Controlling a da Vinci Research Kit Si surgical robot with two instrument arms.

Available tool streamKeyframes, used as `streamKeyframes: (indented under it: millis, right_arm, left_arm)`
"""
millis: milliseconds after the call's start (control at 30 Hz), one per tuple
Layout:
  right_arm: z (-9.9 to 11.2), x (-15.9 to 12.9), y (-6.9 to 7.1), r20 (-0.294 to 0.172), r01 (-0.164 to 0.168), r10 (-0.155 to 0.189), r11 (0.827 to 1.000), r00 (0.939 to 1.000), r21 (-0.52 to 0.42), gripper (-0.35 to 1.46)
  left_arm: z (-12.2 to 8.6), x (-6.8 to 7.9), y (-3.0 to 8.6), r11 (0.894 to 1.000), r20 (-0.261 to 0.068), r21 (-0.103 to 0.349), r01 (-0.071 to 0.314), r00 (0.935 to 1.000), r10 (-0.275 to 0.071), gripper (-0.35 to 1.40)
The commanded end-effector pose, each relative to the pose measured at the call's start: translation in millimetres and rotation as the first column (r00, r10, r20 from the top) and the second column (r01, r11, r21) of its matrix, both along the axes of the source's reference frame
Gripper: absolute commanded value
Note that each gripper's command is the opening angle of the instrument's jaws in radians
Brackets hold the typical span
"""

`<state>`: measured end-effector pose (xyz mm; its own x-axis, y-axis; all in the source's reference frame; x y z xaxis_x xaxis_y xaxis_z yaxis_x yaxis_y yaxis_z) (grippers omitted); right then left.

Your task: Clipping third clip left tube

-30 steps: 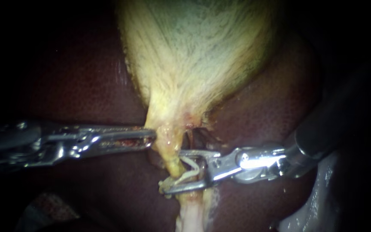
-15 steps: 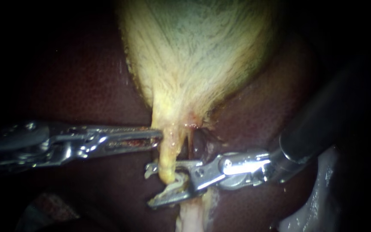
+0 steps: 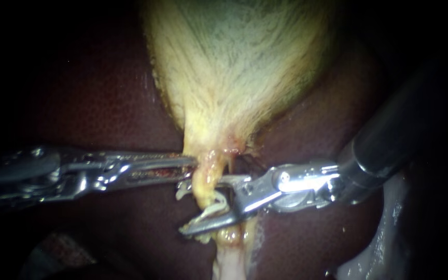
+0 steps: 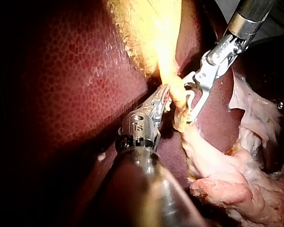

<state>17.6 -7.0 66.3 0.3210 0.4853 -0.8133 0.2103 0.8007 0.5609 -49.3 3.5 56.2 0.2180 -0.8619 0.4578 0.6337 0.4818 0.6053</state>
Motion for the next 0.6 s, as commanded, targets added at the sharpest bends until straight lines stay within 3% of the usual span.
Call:
streamKeyframes:
  millis: [33,233,267,300,400,600]
  right_arm:
    - [0.1,0.0,0.0,0.003,-0.005,0.005,1.000,1.0000,-0.001,0.48]
    - [0.4,-0.1,0.2,0.005,-0.009,0.009,1.000,0.9999,-0.002,0.34]
    - [0.4,-0.3,0.2,0.005,-0.009,0.009,1.000,1.0000,-0.002,0.24]
    - [0.5,-0.5,0.2,0.004,-0.007,0.007,1.000,1.0000,-0.002,-0.03]
    - [0.5,-1.3,0.0,0.026,-0.022,0.021,0.999,0.9994,0.037,-0.33]
    - [0.9,-1.6,-0.2,0.035,-0.033,0.032,0.999,0.9989,0.043,-0.35]
  left_arm:
    - [0.0,0.0,0.0,1.000,0.000,0.000,0.000,1.0000,0.000,-0.35]
    - [0.0,-0.1,0.0,1.000,0.000,0.000,0.000,1.0000,0.000,-0.35]
    - [0.0,-0.1,0.0,1.000,0.000,0.000,0.000,1.0000,0.000,-0.35]
    - [0.0,-0.1,0.0,1.000,0.001,0.001,-0.001,1.0000,0.001,-0.35]
    - [0.1,-0.1,0.0,1.000,0.001,0.001,-0.001,1.0000,0.001,-0.35]
    - [0.1,-0.2,0.0,1.000,0.001,0.001,-0.001,1.0000,0.001,-0.35]
